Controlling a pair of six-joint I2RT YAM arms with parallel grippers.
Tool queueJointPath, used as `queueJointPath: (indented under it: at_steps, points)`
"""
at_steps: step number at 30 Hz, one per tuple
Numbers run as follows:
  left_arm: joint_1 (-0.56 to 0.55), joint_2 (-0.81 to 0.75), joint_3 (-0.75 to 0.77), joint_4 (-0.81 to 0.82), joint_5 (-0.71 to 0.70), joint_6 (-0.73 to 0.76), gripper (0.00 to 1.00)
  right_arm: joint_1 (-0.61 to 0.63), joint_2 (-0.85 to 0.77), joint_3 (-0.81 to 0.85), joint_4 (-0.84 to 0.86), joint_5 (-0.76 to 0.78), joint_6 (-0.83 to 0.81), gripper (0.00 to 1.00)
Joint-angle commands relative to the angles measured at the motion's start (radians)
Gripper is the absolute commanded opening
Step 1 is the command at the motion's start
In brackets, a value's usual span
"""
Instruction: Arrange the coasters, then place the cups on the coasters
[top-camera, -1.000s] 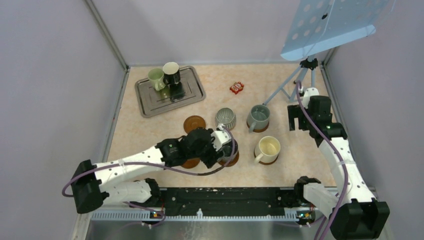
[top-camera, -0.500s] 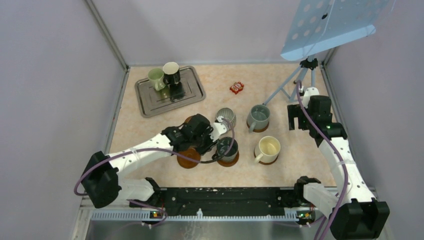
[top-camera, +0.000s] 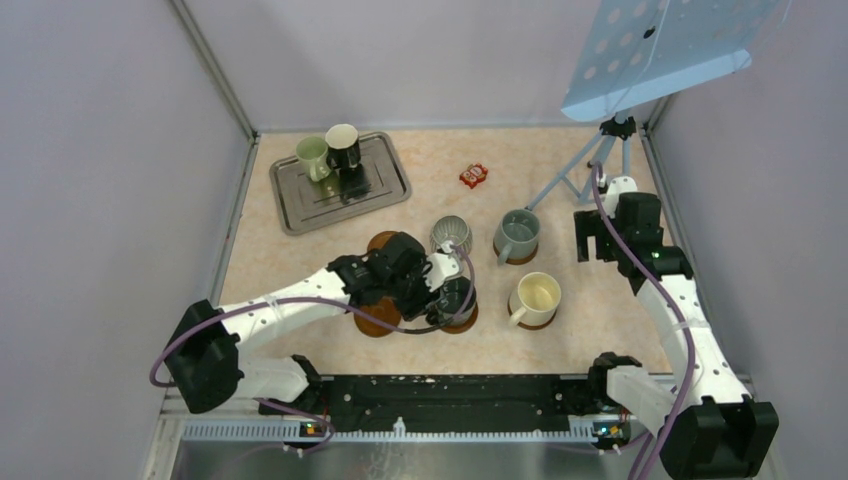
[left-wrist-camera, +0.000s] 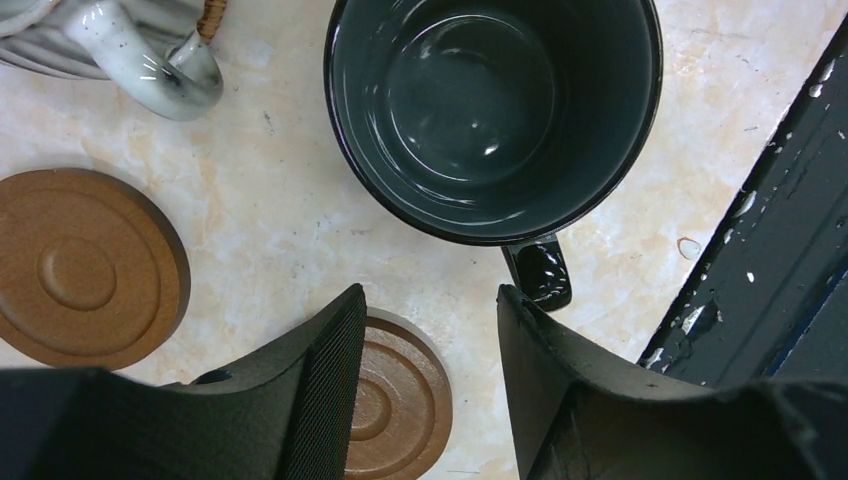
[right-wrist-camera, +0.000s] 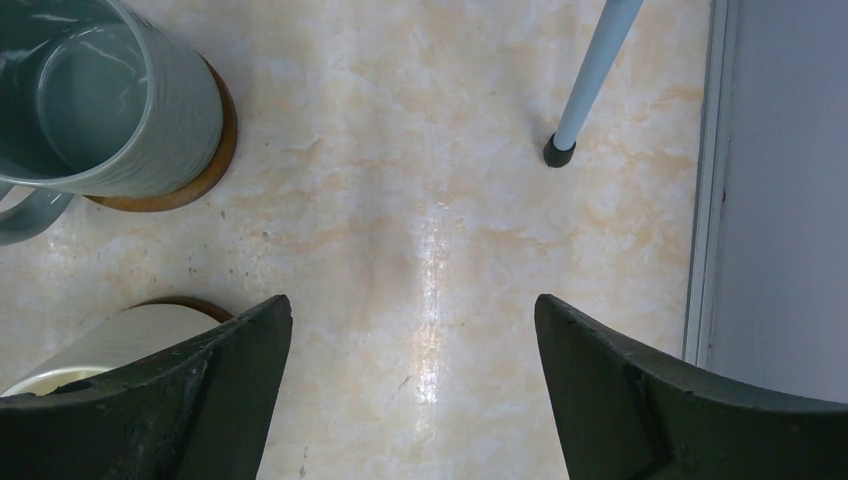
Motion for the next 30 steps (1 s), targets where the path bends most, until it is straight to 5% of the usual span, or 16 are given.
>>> queueJointPath:
  at_steps: [1,10,25,30]
  points:
    - [-0.002,0.0,-0.007,0.013,-0.029,-0.012,0.58,-0.005,-0.002,0.008,0.042,-0.006,0.014,0.9]
    - [0.174,-0.1,0.059,0.022,-0.032,0.027,0.54,-0.006,0.018,0.016,0.058,-0.01,0.007,0.9]
    - [0.177,0.282,0.381,0.045,-0.07,-0.062,0.79,-0.005,0.067,0.043,0.074,-0.011,0.032,0.89]
    - [0.177,0.34,0.393,0.048,-0.079,-0.058,0.78,-0.006,0.071,0.044,0.078,-0.009,0.041,0.89]
